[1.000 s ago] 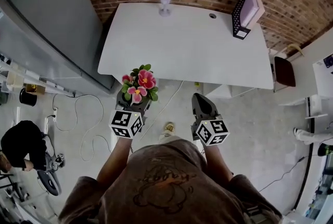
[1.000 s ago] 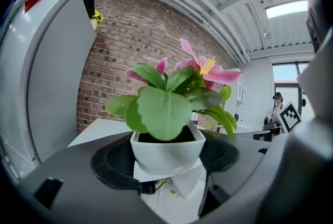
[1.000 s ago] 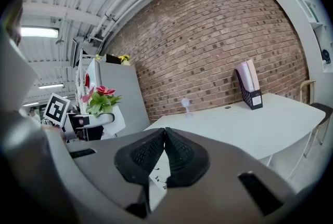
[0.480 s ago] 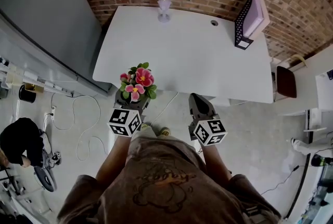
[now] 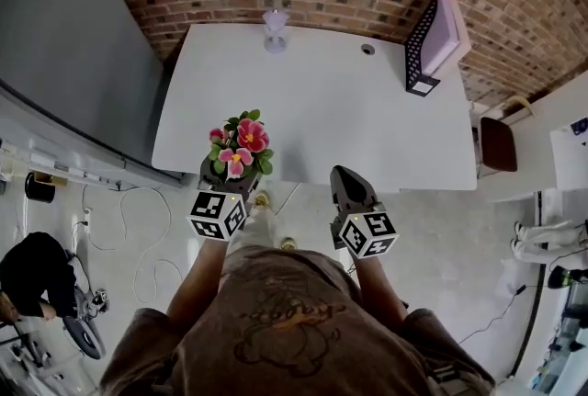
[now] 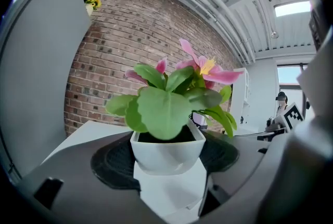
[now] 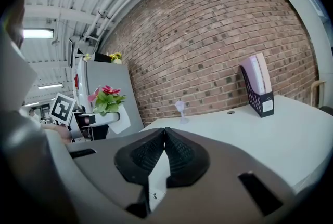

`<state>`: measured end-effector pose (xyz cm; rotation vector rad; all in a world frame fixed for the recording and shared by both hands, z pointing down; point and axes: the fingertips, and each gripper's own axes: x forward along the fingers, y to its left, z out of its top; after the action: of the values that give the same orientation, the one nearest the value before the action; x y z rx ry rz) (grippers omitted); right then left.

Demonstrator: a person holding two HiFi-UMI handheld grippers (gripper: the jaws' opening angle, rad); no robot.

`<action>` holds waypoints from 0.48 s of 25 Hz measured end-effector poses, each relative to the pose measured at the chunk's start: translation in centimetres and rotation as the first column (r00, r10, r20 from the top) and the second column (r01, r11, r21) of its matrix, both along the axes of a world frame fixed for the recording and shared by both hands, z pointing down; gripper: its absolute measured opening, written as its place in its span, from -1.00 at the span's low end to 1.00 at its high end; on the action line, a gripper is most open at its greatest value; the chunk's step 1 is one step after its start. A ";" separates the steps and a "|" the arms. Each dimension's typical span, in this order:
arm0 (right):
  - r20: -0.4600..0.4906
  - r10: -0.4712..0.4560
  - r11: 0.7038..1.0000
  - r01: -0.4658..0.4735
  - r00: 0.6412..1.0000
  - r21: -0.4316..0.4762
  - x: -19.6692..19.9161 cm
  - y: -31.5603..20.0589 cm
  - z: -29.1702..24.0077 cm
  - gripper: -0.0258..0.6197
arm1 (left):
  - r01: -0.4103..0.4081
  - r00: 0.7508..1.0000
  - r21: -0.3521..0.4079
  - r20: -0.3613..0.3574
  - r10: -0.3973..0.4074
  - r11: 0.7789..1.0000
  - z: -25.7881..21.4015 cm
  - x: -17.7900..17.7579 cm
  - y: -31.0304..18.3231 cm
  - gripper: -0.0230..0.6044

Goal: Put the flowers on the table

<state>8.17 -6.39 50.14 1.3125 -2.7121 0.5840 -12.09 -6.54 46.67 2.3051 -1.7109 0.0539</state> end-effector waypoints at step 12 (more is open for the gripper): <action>-0.023 0.085 0.996 -0.085 0.996 0.004 -3.5 -9.3 -0.7 -0.91 | -0.110 0.994 -0.004 0.004 0.110 0.994 0.1 -3.0 -11.5 0.22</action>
<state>4.63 -15.65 49.45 1.4320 -2.6513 0.5682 -15.14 -18.00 46.82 2.3965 -1.5835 0.0838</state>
